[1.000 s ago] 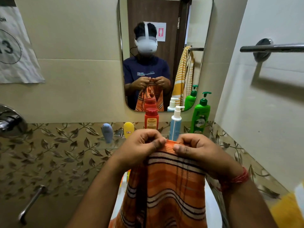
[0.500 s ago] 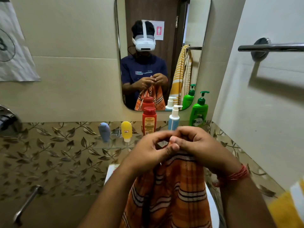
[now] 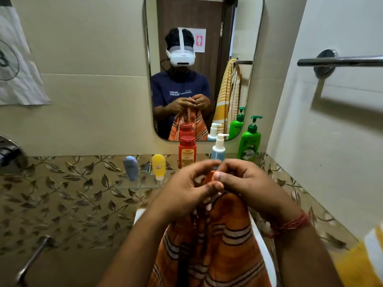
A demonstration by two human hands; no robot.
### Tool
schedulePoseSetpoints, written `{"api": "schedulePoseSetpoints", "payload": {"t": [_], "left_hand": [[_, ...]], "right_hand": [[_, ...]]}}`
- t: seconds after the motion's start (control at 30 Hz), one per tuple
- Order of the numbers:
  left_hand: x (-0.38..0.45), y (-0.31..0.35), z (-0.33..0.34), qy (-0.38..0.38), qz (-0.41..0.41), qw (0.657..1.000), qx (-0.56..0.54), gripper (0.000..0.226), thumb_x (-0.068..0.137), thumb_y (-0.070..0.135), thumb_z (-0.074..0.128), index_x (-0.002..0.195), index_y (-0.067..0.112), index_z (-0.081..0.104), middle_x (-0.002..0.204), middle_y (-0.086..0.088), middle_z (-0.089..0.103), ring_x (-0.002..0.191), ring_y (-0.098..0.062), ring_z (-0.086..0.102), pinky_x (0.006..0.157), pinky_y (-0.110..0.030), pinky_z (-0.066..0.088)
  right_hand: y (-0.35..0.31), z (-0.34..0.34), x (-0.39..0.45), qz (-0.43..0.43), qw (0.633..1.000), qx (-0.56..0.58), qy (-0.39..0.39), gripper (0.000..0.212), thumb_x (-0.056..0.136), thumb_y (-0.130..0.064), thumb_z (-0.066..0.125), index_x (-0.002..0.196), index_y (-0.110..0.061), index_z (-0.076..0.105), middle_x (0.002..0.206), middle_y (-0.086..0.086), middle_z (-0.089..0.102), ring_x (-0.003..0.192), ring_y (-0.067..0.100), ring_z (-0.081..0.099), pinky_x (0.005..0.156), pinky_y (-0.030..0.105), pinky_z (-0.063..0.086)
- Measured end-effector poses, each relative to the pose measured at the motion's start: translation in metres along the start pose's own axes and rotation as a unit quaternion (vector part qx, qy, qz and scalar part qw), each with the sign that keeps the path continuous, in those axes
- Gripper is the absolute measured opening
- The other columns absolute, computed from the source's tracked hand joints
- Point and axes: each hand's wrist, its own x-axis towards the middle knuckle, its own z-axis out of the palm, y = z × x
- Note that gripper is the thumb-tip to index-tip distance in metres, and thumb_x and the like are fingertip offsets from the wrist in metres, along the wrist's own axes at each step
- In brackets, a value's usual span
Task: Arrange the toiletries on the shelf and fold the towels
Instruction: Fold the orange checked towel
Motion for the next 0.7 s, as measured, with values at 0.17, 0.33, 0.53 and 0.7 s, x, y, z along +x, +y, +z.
{"api": "schedulePoseSetpoints", "payload": {"t": [0.17,0.33,0.53,0.7], "left_hand": [[-0.008,0.002,-0.009,0.029,-0.003,1.0,0.001,0.02,0.095,0.035,0.064,0.077,0.03,0.068,0.076,0.01,0.065,0.077,-0.007,0.063,0.07,-0.028,0.05],[-0.01,0.011,-0.009,0.071,-0.01,0.988,-0.137,0.022,0.092,0.038,0.058,0.076,0.026,0.067,0.079,0.001,0.062,0.079,-0.017,0.061,0.074,-0.033,0.05],[-0.015,0.011,-0.011,0.042,-0.012,0.981,-0.188,0.021,0.092,0.029,0.058,0.075,0.018,0.06,0.074,-0.001,0.051,0.072,-0.016,0.05,0.066,-0.025,0.042],[-0.018,0.008,-0.018,0.095,-0.015,0.958,-0.268,0.019,0.088,0.025,0.058,0.071,0.018,0.058,0.07,-0.003,0.046,0.064,-0.014,0.047,0.062,-0.027,0.04]], "right_hand": [[0.007,-0.01,-0.008,-0.001,0.999,-0.028,0.019,0.019,0.092,-0.023,0.064,0.082,-0.007,0.066,0.071,0.003,0.062,0.065,0.015,0.058,0.055,0.024,0.046],[0.016,-0.006,-0.01,0.013,0.997,0.072,-0.035,0.018,0.093,-0.022,0.061,0.081,-0.009,0.065,0.073,0.011,0.056,0.064,0.024,0.053,0.054,0.027,0.048],[0.021,-0.002,-0.01,0.0,0.967,0.253,0.008,0.026,0.087,-0.036,0.066,0.077,-0.013,0.061,0.07,0.004,0.058,0.066,0.016,0.058,0.058,0.025,0.053],[0.026,-0.009,-0.018,0.014,0.989,0.138,-0.041,0.028,0.079,-0.041,0.076,0.08,-0.015,0.068,0.077,0.002,0.062,0.071,0.015,0.06,0.06,0.022,0.05]]}}
